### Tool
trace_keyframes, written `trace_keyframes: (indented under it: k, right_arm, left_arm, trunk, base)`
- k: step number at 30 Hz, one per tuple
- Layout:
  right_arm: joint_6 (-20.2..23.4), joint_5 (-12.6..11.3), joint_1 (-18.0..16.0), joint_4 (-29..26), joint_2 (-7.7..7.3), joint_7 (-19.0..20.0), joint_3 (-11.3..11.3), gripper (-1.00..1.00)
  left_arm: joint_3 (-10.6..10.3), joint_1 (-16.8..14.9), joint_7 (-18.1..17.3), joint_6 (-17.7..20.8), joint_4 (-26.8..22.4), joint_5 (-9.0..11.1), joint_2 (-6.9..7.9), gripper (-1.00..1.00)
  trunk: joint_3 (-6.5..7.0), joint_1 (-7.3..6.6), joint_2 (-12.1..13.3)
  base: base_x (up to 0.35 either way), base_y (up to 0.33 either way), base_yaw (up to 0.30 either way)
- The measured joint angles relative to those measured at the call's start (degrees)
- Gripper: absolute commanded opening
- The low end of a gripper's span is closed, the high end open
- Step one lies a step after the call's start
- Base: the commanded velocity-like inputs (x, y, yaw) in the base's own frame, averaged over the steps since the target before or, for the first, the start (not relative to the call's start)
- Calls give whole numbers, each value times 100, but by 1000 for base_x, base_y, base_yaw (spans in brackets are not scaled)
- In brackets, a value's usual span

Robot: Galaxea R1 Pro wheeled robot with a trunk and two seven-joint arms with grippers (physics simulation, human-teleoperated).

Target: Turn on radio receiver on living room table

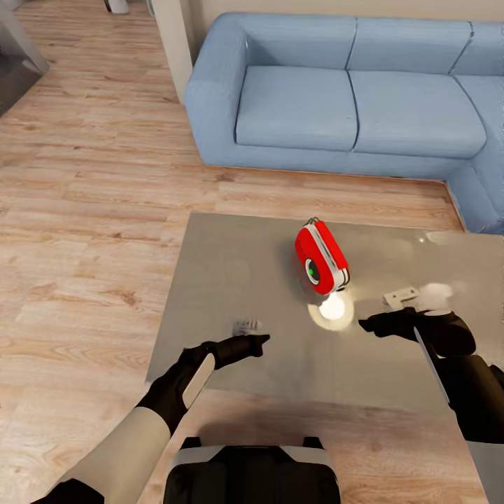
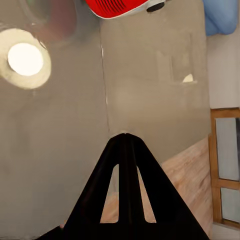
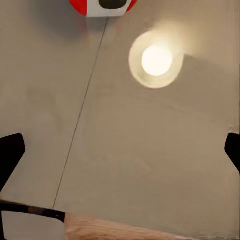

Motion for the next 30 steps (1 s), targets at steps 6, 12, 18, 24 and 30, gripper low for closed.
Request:
trace_keyframes:
  k: [6,12,18,24,30]
  right_arm:
    - [0,10,0,45,0,-7,-6,100]
    - [0,-1,0,76,5,-3,-2,100]
    - [0,-22,0,82,11,-1,-8,100]
    - [0,-22,0,105,9,-19,-15,100]
    - [-1,0,226,178,1,-40,-199,100]
  left_arm:
    - [0,0,2,-10,0,-1,4,-100]
    - [0,0,-5,-48,0,0,4,-100]
    - [0,0,-6,-54,0,-1,37,-100]
    - [-5,0,-2,-68,0,3,75,-100]
    - [-8,0,-15,-71,11,-12,211,-100]
  trunk:
    - [0,0,0]
    - [1,0,0]
    - [43,0,0]
    - [96,0,0]
    - [150,-1,0]
  base:
    - [-338,0,0]
    - [-127,0,0]
    - [-9,0,0]
    - [0,0,0]
    - [0,0,0]
